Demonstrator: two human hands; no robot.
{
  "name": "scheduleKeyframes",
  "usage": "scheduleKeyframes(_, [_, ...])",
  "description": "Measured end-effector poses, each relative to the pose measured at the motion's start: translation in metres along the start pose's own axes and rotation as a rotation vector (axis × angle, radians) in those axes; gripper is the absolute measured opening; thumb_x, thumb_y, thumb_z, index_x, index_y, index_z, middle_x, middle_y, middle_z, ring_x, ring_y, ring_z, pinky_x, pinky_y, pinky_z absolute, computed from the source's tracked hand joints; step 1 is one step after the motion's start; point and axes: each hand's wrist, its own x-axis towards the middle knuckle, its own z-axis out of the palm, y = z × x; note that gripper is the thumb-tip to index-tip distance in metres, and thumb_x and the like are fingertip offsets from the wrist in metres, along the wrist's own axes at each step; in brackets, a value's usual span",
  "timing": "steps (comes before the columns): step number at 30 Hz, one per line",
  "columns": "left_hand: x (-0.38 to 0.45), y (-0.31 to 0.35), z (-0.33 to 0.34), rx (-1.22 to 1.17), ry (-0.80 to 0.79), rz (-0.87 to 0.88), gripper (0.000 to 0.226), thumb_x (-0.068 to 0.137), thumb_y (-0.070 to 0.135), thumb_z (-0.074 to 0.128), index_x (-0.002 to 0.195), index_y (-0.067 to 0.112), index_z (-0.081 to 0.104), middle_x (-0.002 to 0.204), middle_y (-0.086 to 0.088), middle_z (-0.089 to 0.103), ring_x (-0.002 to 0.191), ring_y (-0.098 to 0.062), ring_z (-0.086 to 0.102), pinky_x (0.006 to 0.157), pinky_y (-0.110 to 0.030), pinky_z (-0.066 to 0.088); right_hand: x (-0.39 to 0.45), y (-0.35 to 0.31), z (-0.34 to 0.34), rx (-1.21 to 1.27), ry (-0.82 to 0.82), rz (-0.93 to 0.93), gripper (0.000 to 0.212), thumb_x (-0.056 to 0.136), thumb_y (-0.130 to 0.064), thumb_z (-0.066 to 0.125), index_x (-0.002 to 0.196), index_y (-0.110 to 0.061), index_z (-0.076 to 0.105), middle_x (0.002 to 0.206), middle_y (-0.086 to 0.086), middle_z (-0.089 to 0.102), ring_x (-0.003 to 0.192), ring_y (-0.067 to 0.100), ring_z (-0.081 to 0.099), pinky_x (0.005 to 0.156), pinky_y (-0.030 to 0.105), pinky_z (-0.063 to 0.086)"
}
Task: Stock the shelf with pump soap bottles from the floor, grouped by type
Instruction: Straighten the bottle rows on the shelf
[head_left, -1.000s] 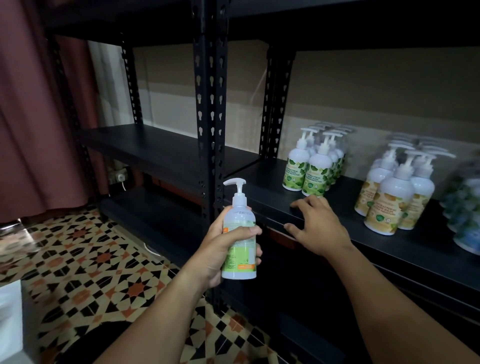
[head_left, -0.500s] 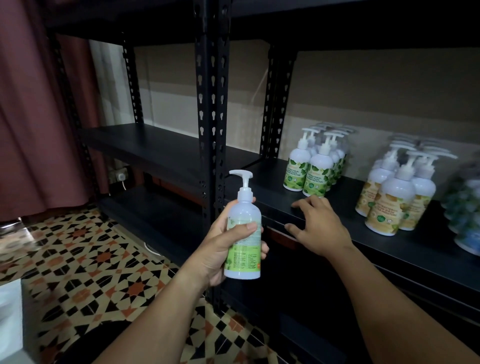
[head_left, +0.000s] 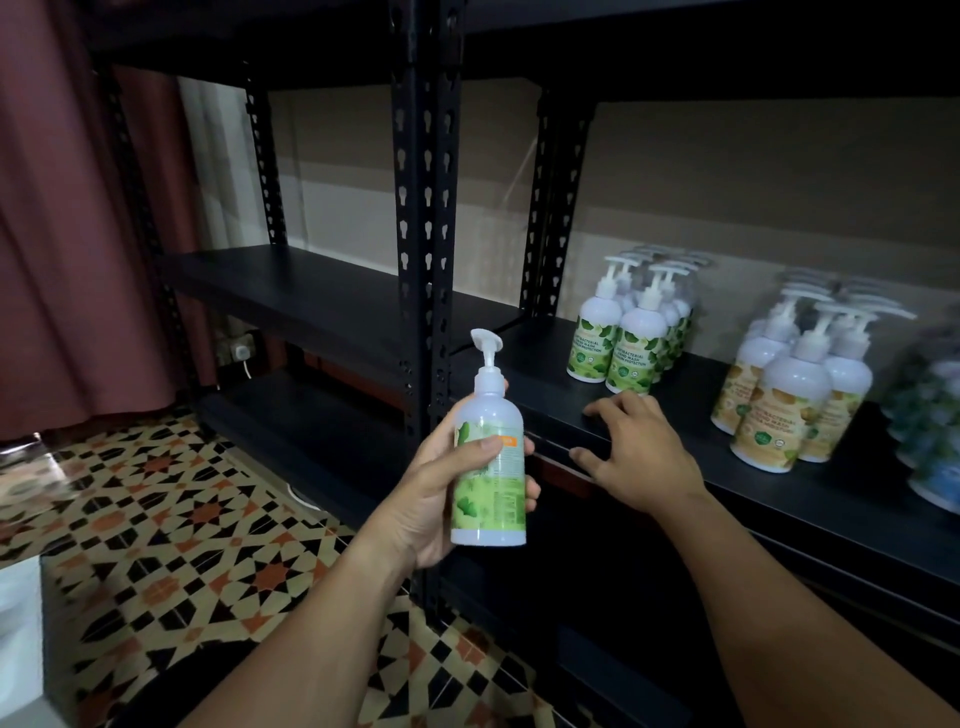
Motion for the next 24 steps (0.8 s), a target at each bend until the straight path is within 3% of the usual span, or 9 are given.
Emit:
scheduleKeyframes(6, [-0.0002,0.0017,0.0003,0.011,0.009,0.018,0.075,0.075,0.018,0.079,0.143,0.039,0.055,0.100,-0.014,0.054,0.067,-0.032,0.062,0.068,-0.044,0.058,0.0000,-0.0003,0.0003,-0.002,0.005,-0.006,0.059,0.089,-0.056,0.067,0.138,-0.027,0.053,0.129,-0.005,0.046,0.130,0.018,0.036,0.104,0.039,0.046])
scheduleKeyframes(14, [0.0018,0.0008,-0.0049,-0.072,-0.088,-0.013,0.080,0.075,0.013,0.064,0.151,0.031,0.047,0.120,-0.021,0.060,0.086,-0.039,0.062,0.083,-0.050,0.055,0.0005,0.0003,0.0011,0.003,-0.001,0.003,0.058,0.088,-0.056,0.067,0.136,-0.028,0.052,0.129,-0.005,0.045,0.129,0.019,0.037,0.103,0.039,0.047])
scheduleKeyframes(20, [-0.0008,0.0041,0.0009,0.050,-0.057,0.033,0.083,0.076,0.010,0.078,0.150,0.036,0.050,0.113,-0.023,0.063,0.088,-0.044,0.069,0.087,-0.056,0.056,0.0000,0.0004,0.0021,0.007,0.013,0.003,0.057,0.087,-0.055,0.068,0.135,-0.028,0.053,0.128,-0.005,0.046,0.129,0.019,0.038,0.103,0.039,0.047])
scheduleKeyframes(24, [-0.0008,0.0018,0.0040,0.047,-0.031,0.042,0.088,0.072,0.008,0.081,0.148,0.041,0.052,0.094,-0.018,0.061,0.077,-0.039,0.070,0.090,-0.063,0.055,0.0003,0.0008,0.0023,0.011,0.011,0.004,0.057,0.087,-0.056,0.068,0.135,-0.028,0.053,0.129,-0.005,0.045,0.129,0.019,0.038,0.103,0.040,0.047])
